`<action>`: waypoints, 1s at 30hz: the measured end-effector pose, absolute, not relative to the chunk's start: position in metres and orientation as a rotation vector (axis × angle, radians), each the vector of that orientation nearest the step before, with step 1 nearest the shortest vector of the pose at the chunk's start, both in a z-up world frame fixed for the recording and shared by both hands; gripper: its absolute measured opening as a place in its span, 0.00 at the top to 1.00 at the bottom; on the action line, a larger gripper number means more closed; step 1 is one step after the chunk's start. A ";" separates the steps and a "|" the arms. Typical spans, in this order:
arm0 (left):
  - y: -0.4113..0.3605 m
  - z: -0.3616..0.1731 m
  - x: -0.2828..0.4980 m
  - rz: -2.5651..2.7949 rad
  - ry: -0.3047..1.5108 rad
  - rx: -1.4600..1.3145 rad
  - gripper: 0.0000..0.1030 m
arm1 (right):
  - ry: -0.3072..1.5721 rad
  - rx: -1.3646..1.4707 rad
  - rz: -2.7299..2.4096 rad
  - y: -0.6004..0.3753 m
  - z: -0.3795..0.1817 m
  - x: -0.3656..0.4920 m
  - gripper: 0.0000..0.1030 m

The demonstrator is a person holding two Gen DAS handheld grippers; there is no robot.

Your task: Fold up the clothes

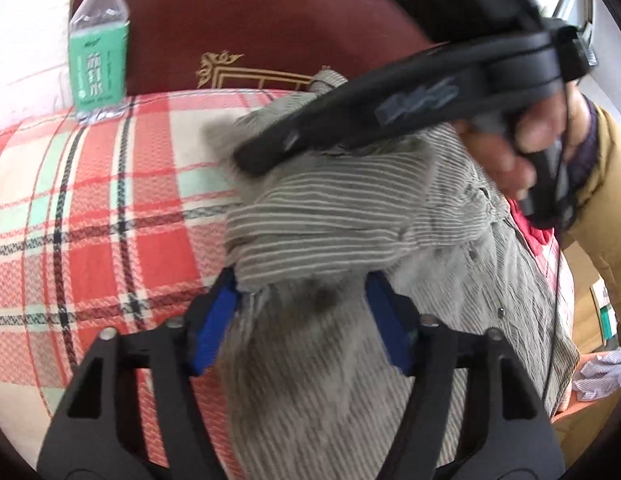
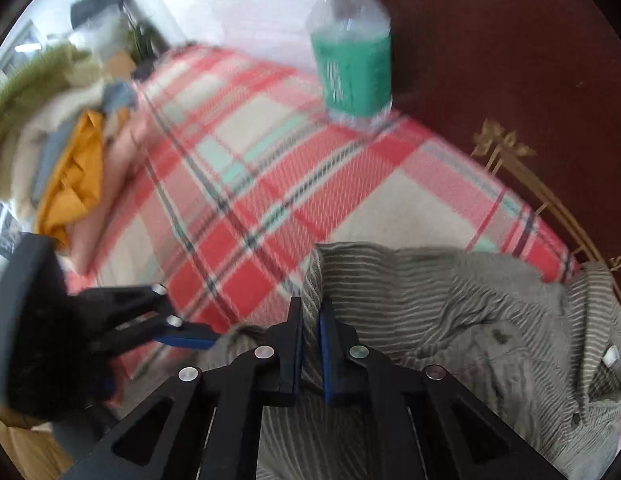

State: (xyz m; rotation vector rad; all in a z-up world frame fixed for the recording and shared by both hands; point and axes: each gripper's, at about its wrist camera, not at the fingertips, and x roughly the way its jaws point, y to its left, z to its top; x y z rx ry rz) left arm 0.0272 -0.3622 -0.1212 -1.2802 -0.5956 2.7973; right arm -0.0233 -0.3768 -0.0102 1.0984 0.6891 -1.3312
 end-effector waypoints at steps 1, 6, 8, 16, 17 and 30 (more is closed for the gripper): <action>-0.366 -0.122 0.027 2.802 -0.608 -1.286 0.38 | 0.656 1.093 -1.341 -0.374 -0.004 -0.026 0.95; -0.377 -0.125 0.016 2.793 -0.595 -1.360 0.68 | 0.483 1.024 -1.414 -0.370 0.034 -0.043 0.96; -0.375 -0.122 0.015 2.789 -0.583 -1.351 0.83 | 0.413 0.984 -1.443 -0.371 0.048 -0.048 0.96; -0.374 -0.121 0.032 2.734 -0.658 -1.328 0.85 | 0.493 1.045 -1.460 -0.400 0.016 -0.039 0.92; -0.373 -0.121 0.032 2.738 -0.646 -1.330 0.85 | 0.499 1.055 -1.452 -0.397 0.014 -0.040 0.81; -0.366 -0.126 0.021 2.764 -0.616 -1.373 0.86 | 0.775 1.061 -1.364 -0.399 -0.011 -0.020 0.95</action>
